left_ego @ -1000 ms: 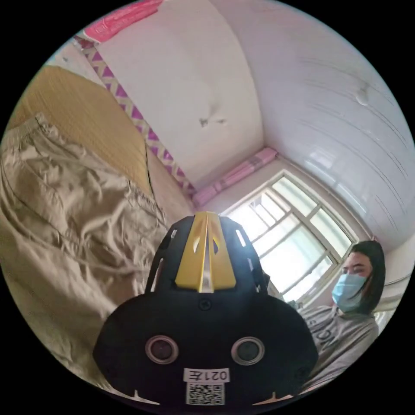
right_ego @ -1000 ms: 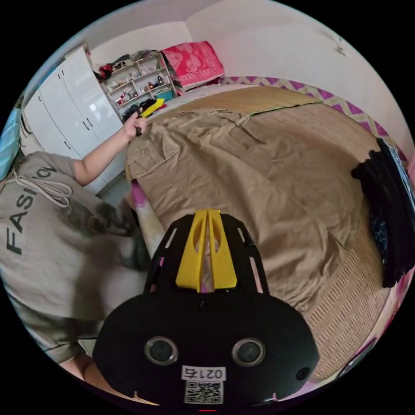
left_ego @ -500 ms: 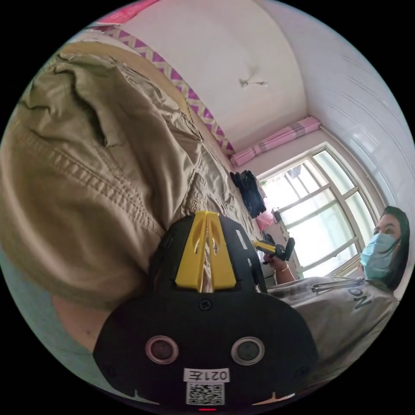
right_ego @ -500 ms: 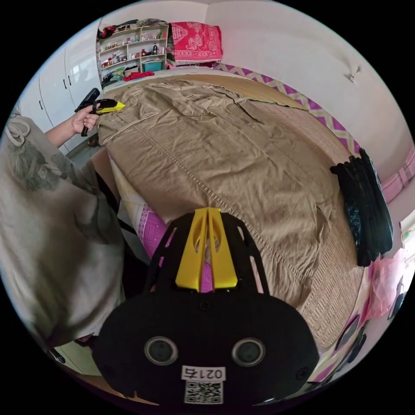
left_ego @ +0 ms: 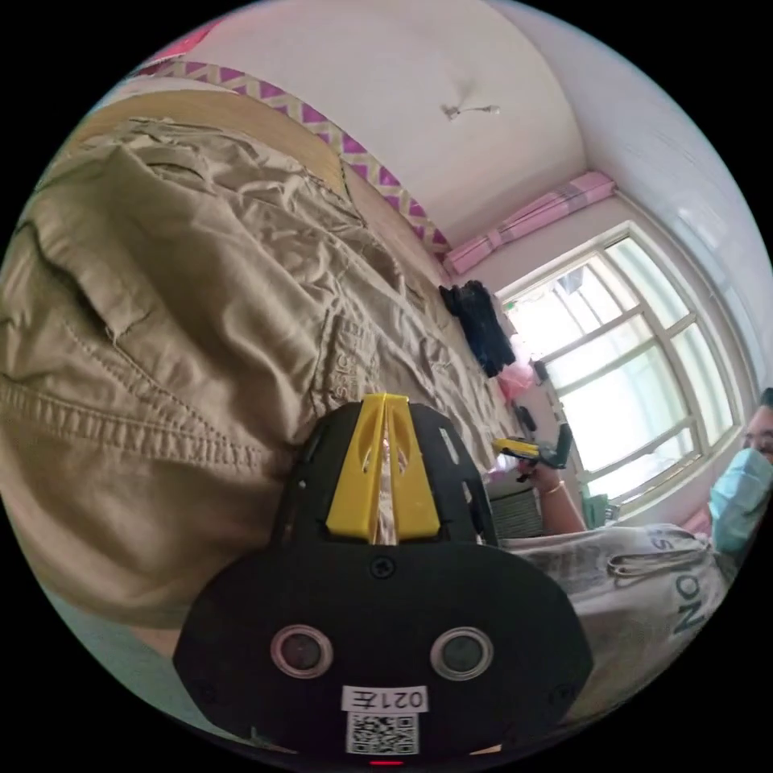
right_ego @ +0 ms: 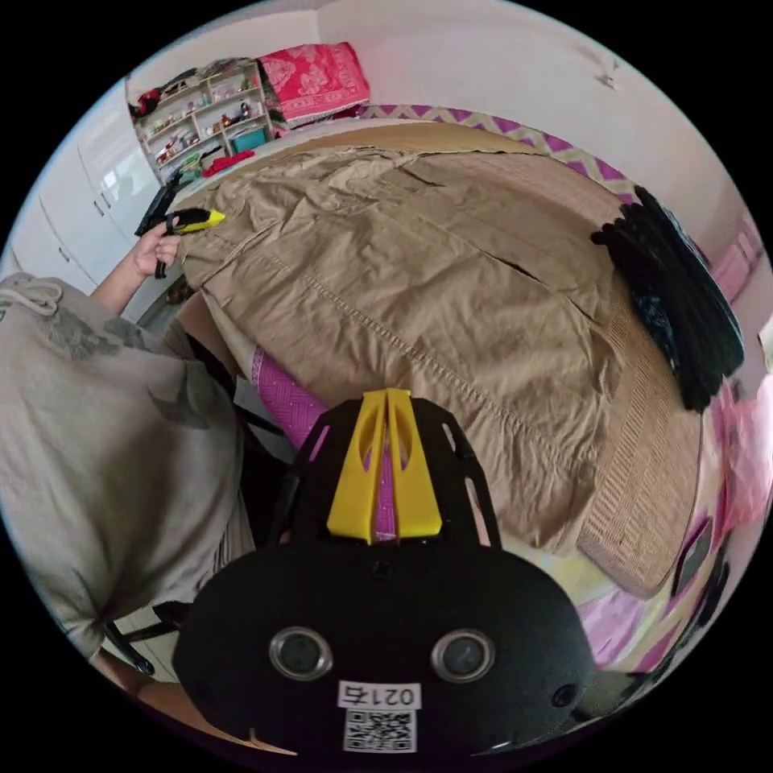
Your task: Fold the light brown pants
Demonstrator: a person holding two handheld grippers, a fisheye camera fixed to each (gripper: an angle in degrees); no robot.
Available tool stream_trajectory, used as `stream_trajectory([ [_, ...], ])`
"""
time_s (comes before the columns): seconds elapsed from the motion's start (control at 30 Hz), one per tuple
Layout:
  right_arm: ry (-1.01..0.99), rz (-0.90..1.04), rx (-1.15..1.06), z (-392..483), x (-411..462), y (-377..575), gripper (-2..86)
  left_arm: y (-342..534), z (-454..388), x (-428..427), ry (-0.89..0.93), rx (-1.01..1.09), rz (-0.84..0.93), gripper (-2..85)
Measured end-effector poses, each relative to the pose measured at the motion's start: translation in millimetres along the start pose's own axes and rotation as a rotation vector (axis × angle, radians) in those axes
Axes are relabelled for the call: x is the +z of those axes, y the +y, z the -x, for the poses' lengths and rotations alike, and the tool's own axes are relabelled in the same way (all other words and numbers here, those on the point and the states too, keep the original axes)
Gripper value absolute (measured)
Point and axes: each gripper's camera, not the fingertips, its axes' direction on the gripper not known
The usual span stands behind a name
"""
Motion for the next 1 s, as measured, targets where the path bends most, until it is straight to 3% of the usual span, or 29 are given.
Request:
stream_trajectory([
  [0.1,-0.039,-0.198,0.224,-22,-29,43,0.1,30,4,-53,0.218,0.081,-0.149,-0.7],
  [0.27,-0.150,-0.398,0.690,-47,-54,143,5.9,90,7,-140,0.009,0.076,-0.249,3.7],
  [0.47,-0.308,-0.547,1.120,-69,-10,218,8.5,165,71,-195,0.009,-0.335,-0.408,8.8],
  [0.53,-0.351,-0.563,1.199,-80,6,225,8.9,192,97,-201,0.015,-0.503,-0.482,10.0],
  [0.63,-0.410,-0.620,1.296,-96,23,231,9.1,199,122,-202,0.016,-0.577,-0.495,11.5],
  [0.9,-0.514,-0.625,1.350,-128,52,235,8.0,194,164,-207,0.015,-0.601,-0.531,11.8],
  [1.0,-0.535,-0.630,1.334,-135,62,238,2.7,191,177,-209,0.018,-0.593,-0.551,11.4],
])
